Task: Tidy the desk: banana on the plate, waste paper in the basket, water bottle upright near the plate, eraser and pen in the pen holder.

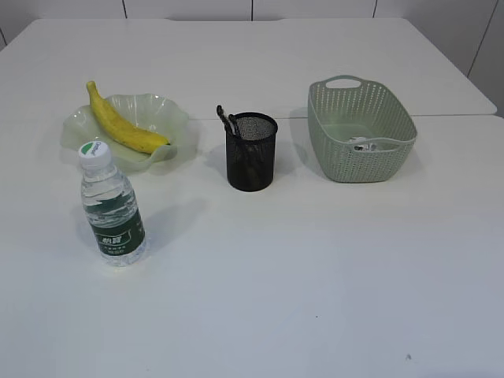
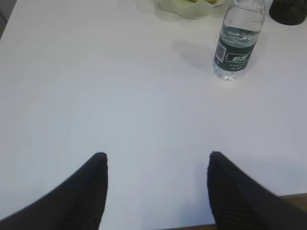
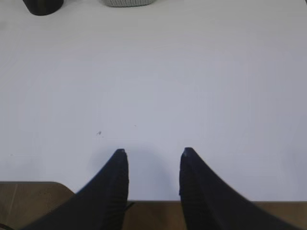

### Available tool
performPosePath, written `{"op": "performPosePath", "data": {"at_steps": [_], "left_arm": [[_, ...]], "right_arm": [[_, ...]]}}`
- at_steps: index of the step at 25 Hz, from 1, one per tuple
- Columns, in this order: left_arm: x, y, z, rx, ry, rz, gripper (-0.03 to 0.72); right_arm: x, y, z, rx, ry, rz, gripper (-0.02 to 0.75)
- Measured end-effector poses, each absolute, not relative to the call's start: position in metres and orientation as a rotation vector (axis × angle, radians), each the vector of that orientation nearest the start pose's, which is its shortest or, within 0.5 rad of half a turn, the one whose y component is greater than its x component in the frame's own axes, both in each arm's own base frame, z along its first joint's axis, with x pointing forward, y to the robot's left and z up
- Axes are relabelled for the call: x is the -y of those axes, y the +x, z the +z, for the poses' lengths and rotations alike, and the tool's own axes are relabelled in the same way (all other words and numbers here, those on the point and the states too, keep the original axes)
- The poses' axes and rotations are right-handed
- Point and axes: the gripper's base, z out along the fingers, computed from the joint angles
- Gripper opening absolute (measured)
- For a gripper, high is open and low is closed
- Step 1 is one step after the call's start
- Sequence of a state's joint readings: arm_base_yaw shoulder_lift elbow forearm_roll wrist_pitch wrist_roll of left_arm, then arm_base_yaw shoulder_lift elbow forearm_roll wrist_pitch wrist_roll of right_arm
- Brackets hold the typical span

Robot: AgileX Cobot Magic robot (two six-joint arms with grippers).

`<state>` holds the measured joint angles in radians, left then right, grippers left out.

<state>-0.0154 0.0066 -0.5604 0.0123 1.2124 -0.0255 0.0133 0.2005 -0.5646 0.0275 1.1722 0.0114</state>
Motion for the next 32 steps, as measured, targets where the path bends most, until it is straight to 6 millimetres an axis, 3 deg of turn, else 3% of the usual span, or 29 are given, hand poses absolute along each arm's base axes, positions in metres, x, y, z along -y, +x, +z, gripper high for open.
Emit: {"op": "performPosePath", "data": {"at_steps": [5, 24, 32], "left_arm": [[-0.003, -0.015, 0.282, -2.111, -0.015, 0.013, 0.467], [-0.004, -0.009, 0.279, -2.080, -0.014, 0.030, 0.497], [-0.004, -0.009, 0.279, -2.078, -0.014, 0.030, 0.497]], "right_arm": [[-0.002, 0.019, 0.277, -2.306, -0.005, 0.033, 0.272], [0.001, 0.022, 0.278, -2.267, -0.015, -0.007, 0.269], [0.001, 0.022, 0.270, -2.315, -0.040, -0.018, 0.240]]}}
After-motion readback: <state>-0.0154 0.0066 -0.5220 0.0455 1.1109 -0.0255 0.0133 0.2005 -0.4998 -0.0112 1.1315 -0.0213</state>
